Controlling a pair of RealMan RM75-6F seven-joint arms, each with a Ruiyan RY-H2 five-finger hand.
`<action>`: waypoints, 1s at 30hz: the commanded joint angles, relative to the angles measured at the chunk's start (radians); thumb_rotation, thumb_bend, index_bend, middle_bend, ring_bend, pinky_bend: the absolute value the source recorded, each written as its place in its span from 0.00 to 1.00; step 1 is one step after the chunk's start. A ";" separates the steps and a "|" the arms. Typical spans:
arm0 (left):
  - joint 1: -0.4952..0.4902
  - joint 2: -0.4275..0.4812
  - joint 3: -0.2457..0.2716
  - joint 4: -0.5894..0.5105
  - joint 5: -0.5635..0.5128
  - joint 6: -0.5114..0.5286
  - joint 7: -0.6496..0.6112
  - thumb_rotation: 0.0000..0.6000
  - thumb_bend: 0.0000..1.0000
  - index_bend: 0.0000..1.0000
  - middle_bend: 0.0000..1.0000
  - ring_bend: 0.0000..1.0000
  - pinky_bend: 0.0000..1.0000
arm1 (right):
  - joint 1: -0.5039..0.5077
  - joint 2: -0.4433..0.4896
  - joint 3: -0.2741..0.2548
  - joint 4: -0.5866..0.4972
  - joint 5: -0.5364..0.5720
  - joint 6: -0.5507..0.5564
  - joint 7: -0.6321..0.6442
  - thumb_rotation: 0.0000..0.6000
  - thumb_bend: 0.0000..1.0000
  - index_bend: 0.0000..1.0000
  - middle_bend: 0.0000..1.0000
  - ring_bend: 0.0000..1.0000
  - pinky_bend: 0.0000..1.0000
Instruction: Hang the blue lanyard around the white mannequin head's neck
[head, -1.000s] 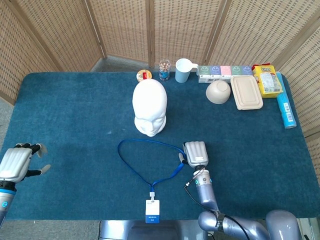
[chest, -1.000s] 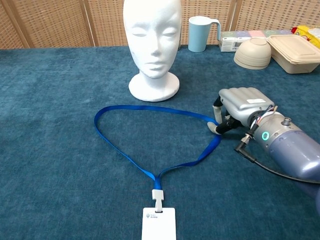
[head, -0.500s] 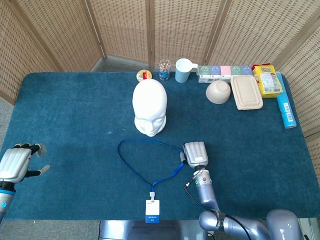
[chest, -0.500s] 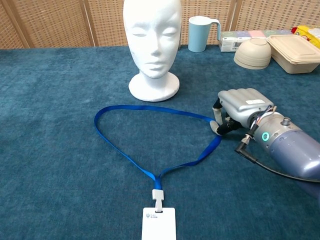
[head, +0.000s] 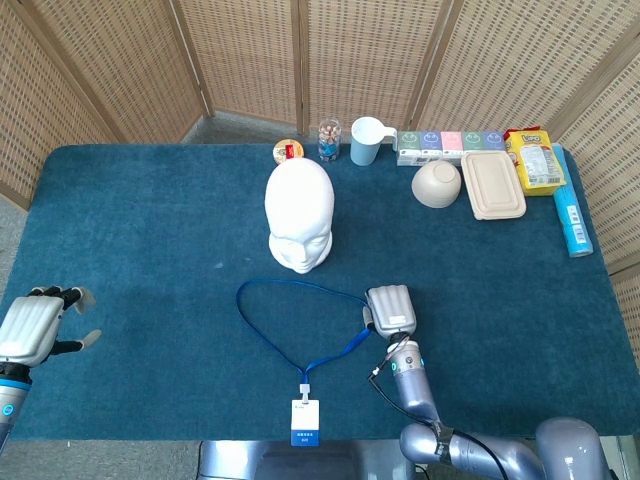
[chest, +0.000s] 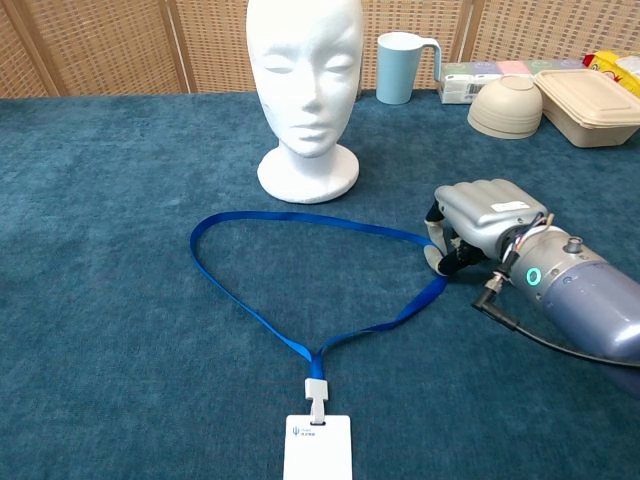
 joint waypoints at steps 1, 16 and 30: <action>0.000 0.000 0.001 -0.001 0.001 0.001 0.000 0.77 0.20 0.42 0.51 0.41 0.36 | 0.002 0.003 -0.003 -0.006 -0.004 0.003 -0.006 0.83 0.55 0.61 1.00 1.00 1.00; -0.001 -0.011 -0.008 0.004 0.008 0.017 0.002 0.77 0.20 0.42 0.51 0.41 0.37 | 0.004 0.008 -0.016 -0.008 -0.013 0.009 -0.014 0.88 0.57 0.66 1.00 1.00 1.00; -0.031 -0.043 -0.022 0.001 -0.023 -0.018 0.062 0.77 0.20 0.42 0.51 0.41 0.48 | -0.003 0.031 -0.027 -0.058 -0.046 0.037 -0.011 0.88 0.57 0.68 1.00 1.00 1.00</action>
